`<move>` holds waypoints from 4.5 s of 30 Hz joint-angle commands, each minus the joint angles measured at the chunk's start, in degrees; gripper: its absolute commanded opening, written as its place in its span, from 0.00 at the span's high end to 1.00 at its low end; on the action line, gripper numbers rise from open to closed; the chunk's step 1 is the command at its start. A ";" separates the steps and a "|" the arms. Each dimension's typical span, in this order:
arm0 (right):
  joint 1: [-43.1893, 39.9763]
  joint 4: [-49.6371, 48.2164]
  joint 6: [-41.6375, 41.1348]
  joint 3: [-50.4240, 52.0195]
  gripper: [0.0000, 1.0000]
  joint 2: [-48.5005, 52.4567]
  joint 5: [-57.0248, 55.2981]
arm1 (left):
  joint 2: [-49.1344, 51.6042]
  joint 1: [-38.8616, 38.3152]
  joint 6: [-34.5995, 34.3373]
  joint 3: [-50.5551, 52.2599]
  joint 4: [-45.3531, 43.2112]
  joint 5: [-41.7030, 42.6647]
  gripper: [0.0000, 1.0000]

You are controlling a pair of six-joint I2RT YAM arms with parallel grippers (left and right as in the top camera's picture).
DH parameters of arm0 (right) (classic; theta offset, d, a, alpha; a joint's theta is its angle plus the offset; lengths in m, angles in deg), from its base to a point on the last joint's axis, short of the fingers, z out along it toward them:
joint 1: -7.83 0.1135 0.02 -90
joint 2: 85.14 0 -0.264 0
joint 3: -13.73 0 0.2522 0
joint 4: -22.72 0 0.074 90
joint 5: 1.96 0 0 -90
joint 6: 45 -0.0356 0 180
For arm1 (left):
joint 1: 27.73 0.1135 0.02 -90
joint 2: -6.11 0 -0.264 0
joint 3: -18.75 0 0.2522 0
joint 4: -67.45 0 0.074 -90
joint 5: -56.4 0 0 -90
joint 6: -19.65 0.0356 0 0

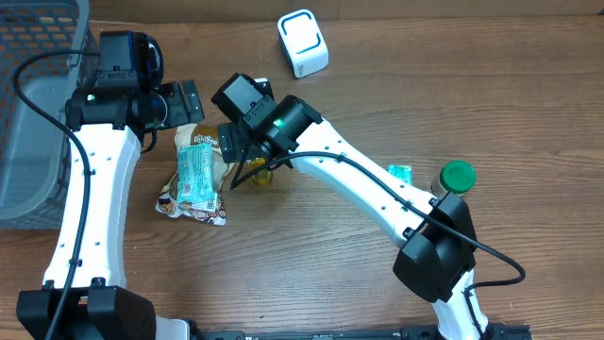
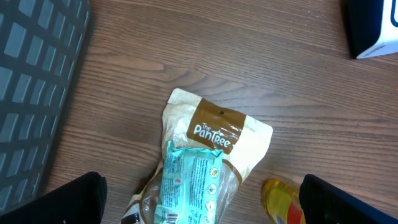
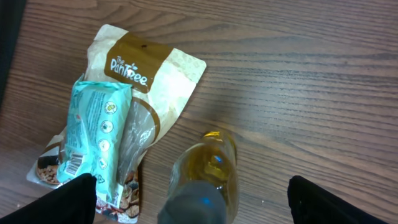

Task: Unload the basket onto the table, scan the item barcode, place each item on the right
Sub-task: 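Move the open right gripper left over the yellow oil bottle, then lower the right gripper and close it around the oil bottle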

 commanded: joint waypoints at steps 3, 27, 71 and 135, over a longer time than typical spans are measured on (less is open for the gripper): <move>0.07 -0.59 -0.15 1.07 0.11 2.10 -1.11 | 0.17 -0.44 -0.37 -1.22 0.00 0.24 0.00; -4.35 8.28 1.11 0.98 0.69 -0.28 -4.07 | 0.17 -0.44 -0.37 -1.22 0.00 0.24 0.00; -8.31 10.12 -1.92 5.84 0.49 -1.51 -3.80 | 0.17 -0.44 -0.37 -1.22 0.00 0.24 0.00; -10.95 15.91 -4.87 3.74 0.40 -1.22 5.05 | 0.17 -0.44 -0.37 -1.22 0.00 0.24 0.00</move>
